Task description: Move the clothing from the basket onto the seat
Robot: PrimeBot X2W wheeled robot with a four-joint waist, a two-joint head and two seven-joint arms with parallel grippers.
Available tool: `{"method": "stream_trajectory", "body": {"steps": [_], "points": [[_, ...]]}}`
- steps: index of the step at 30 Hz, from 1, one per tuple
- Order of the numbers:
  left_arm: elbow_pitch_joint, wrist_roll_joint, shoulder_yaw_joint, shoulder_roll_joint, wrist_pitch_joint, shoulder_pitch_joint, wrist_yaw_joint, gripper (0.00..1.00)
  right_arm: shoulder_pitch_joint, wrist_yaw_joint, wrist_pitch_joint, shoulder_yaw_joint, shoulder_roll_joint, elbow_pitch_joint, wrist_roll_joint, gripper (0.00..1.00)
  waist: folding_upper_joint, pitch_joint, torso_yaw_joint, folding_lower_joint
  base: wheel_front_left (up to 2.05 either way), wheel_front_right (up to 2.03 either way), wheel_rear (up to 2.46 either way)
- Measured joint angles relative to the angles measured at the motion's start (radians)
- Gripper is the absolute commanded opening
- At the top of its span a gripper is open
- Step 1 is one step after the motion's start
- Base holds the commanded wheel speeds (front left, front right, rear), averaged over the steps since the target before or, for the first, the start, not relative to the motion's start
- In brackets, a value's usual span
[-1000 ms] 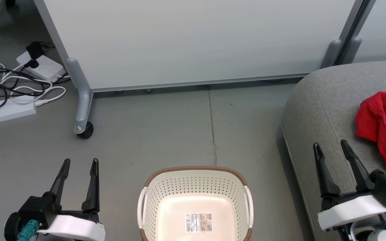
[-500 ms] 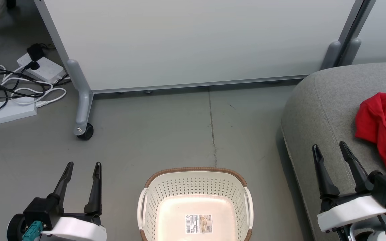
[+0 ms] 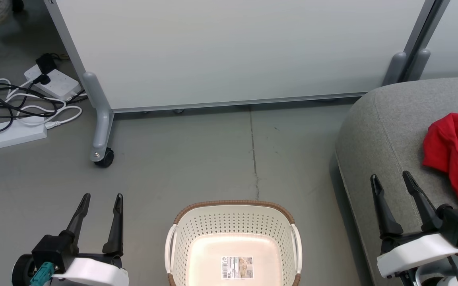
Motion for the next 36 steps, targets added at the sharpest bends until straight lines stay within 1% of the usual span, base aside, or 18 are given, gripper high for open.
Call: {"method": "stream_trajectory", "body": {"steps": [1,2,5,9,18,36], "points": [[0.001,0.002,0.002,-0.001,0.000,0.000,-0.002,1.00,0.000,0.000,0.000,0.000,0.000,0.000,0.000,1.00,0.0000,-0.001,0.000,0.0000,0.00,0.00,0.00],[0.005,0.004,0.002,-0.003,0.001,0.002,-0.003,0.00,0.002,0.000,0.000,0.000,0.001,0.005,0.000,0.00,0.0000,-0.001,0.001,0.0000,0.00,0.00,0.00],[0.032,0.004,-0.005,-0.016,0.005,0.021,-0.003,0.00,0.020,0.000,0.000,0.002,0.010,0.034,0.000,0.00,0.0000,-0.002,0.001,0.0000,0.00,0.00,0.00],[0.049,-0.033,-0.004,-0.026,0.014,0.026,-0.005,0.00,0.026,0.000,0.014,-0.004,0.013,0.056,0.038,0.00,0.0000,-0.002,0.000,0.0000,0.00,0.00,0.00],[0.066,-0.195,-0.001,-0.038,0.030,0.005,-0.021,0.00,-0.012,0.000,0.061,-0.044,0.011,0.107,0.198,0.00,0.0000,-0.003,-0.004,0.0000,0.00,0.00,0.00],[0.096,-0.481,0.009,-0.063,0.058,-0.054,-0.052,0.00,-0.087,0.000,0.145,-0.115,0.004,0.200,0.488,0.00,0.0000,-0.006,-0.011,0.0000,0.00,0.00,0.00]]}}
